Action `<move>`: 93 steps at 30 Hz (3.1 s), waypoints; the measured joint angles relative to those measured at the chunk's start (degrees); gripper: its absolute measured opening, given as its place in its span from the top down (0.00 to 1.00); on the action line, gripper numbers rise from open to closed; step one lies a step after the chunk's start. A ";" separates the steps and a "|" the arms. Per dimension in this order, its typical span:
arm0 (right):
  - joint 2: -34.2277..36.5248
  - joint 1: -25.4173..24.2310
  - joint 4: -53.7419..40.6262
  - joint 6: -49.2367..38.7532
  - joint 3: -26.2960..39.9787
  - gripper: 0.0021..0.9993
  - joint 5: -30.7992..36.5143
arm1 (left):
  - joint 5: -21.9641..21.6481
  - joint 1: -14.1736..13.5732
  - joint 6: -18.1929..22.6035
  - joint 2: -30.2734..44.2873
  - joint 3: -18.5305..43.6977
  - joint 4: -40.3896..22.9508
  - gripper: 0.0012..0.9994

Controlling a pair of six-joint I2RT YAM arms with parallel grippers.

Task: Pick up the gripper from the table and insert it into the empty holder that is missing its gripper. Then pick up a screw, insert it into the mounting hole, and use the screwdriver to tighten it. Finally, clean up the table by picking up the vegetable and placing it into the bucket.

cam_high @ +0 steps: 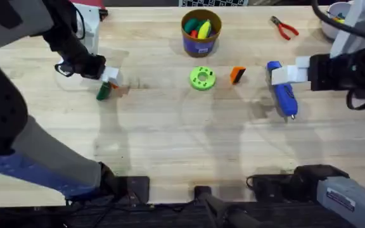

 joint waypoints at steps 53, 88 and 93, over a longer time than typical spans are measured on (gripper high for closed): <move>0.00 0.00 -0.59 0.02 0.00 0.01 -0.01 | 4.76 -1.25 -4.56 -21.06 16.96 -15.21 0.99; 0.00 0.00 -0.59 0.01 0.00 0.01 0.01 | 24.88 -28.98 -20.15 -48.24 -2.45 3.80 0.01; 0.00 0.00 -0.59 0.00 0.00 0.01 0.01 | 26.00 -29.38 -20.34 -48.23 -2.45 -0.53 0.01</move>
